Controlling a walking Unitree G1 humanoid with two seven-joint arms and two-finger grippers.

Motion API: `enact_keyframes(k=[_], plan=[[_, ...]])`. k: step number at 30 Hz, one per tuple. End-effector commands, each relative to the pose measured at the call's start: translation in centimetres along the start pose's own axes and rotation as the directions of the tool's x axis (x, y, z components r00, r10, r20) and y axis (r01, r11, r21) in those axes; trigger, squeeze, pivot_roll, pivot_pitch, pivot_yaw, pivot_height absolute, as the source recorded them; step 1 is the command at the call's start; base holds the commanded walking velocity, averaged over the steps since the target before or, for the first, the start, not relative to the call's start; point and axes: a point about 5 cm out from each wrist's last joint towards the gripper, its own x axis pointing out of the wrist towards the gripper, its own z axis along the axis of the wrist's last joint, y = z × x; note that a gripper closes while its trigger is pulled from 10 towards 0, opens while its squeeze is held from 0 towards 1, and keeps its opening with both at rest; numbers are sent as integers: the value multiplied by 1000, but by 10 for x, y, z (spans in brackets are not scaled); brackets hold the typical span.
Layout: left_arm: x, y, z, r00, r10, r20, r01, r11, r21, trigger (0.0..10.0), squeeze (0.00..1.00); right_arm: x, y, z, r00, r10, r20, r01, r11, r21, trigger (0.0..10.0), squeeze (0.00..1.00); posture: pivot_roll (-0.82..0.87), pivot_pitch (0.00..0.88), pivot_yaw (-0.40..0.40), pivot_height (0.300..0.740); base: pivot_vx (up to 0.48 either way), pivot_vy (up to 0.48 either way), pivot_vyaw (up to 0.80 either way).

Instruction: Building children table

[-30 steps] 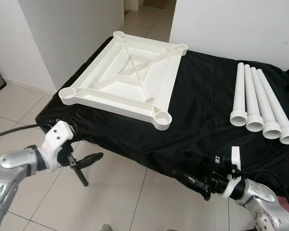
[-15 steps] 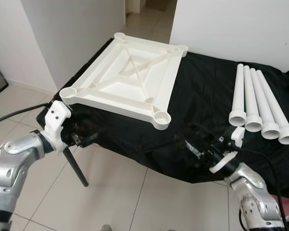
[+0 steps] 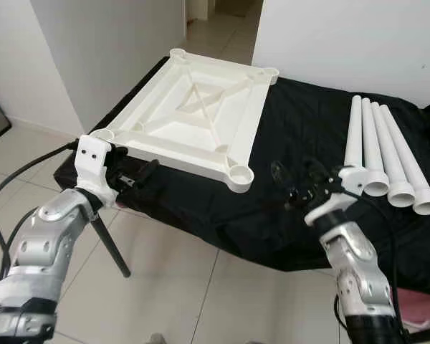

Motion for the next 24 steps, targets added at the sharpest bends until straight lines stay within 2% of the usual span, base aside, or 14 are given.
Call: enact_keyframes(k=[1,6,7,9,11,18,24], plan=[[3,5,1,996,86,14,-86,996,-14,10000,0,2,-5,-3,997,-83,-2,83,997,-1,10000,0,15,0,-43,740,0,0,0],[4,5,1,993,117,27,-116,992,-43,10000,0,4,-3,-5,996,-92,-3,92,995,22,10000,0,15,0,-43,740,0,0,0],[7,2,0,982,181,58,-177,983,-56,10000,0,4,-5,-9,986,-166,14,166,986,-22,10000,0,25,0,-39,740,0,0,0],[7,2,0,982,181,58,-177,983,-56,10000,0,4,-5,-9,986,-166,14,166,986,-22,10000,0,25,0,-39,740,0,0,0],[11,-5,0,973,214,85,-209,976,-69,10000,0,5,-3,-13,979,-201,20,202,977,-71,10000,0,31,0,-29,740,0,0,0],[20,-15,5,973,204,108,-197,978,-75,10000,0,12,3,-15,982,-184,28,186,975,-123,10000,0,25,0,-14,740,0,0,0],[25,-14,6,976,188,114,-181,981,-63,10000,0,12,0,-15,980,-198,24,200,970,-140,10000,0,32,0,-40,740,0,0,0]])
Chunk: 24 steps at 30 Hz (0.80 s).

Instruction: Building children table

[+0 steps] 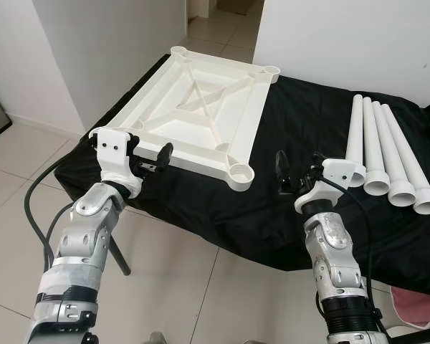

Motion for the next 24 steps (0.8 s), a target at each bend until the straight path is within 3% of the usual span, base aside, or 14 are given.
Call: enact_keyframes(k=[1,8,14,24], plan=[[2,7,-3,991,133,-5,-133,991,21,10000,0,0,-6,-1,1000,-26,-7,25,1000,-13,10000,0,32,0,-40,740,0,0,0],[10,11,1,983,181,27,-181,983,13,10000,0,5,-10,0,999,-45,10,46,998,-46,10000,0,38,0,-69,740,0,0,0],[3,7,-7,986,168,14,-168,986,-7,10000,0,8,-12,1,999,-26,33,29,994,-104,10000,0,33,0,-65,740,0,0,0],[4,4,-7,986,165,28,-164,986,-27,10000,0,9,-18,0,999,-22,28,26,989,-145,10000,0,42,0,-79,740,0,0,0]])
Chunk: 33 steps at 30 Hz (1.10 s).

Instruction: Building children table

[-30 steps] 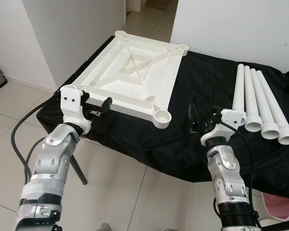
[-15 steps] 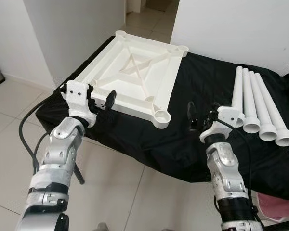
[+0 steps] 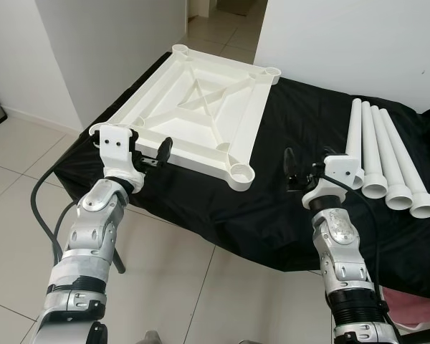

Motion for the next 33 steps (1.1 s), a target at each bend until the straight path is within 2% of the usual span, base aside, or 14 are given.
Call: enact_keyframes(k=[1,11,24,33], plan=[[1,4,1,991,132,11,-132,991,-9,10000,0,2,-3,-1,1000,0,-3,0,1000,-13,10000,0,42,0,-79,740,0,0,0],[2,5,4,989,144,43,-144,989,-21,10000,0,9,-2,-2,1000,23,-2,-23,999,-35,10000,0,52,0,-99,740,0,0,0],[2,5,5,988,145,50,-144,989,-21,10000,0,11,-1,-3,1000,27,0,-27,999,-36,10000,0,51,0,-96,740,0,0,0],[4,4,5,989,139,56,-137,990,-28,10000,0,11,-1,-5,1000,23,-1,-23,999,-30,10000,0,46,0,-93,740,246,0,0]])
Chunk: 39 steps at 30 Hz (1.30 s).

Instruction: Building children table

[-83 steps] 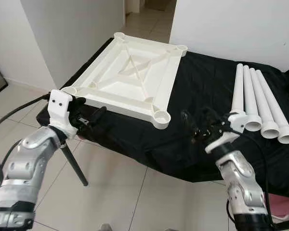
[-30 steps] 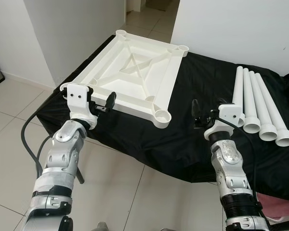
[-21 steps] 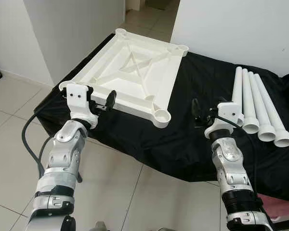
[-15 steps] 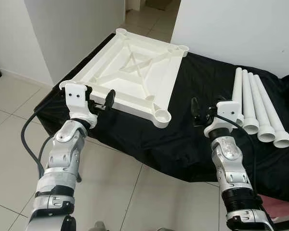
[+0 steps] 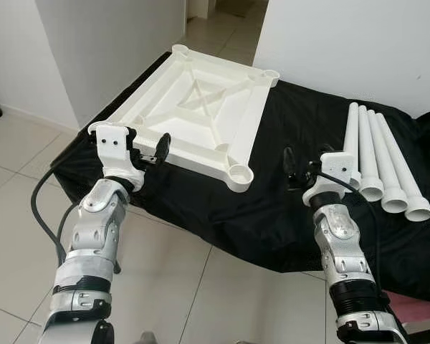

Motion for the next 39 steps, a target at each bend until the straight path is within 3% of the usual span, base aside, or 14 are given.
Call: enact_keyframes(k=[1,12,23,27,39], plan=[[3,3,2,994,106,14,-106,994,5,10000,0,2,-1,1,1000,-2,11,2,1000,-3,10000,0,46,0,-93,740,251,0,0],[4,2,2,995,102,13,-102,995,-1,10000,0,2,-2,1,1000,0,12,1,1000,-15,10000,0,42,0,-91,740,254,0,0],[2,2,2,994,106,16,-105,994,-5,10000,0,2,-2,-1,1000,2,6,-2,1000,-10,10000,0,50,0,-94,740,253,0,-703],[1,4,3,993,115,16,-115,993,-1,10000,0,1,0,-1,1000,9,17,-9,1000,-14,10000,0,54,0,-93,740,255,0,0],[-2,8,0,987,162,2,-162,987,20,10000,0,1,-2,-5,1000,-28,-11,28,1000,-3,10000,0,52,0,-84,740,0,0,0]])
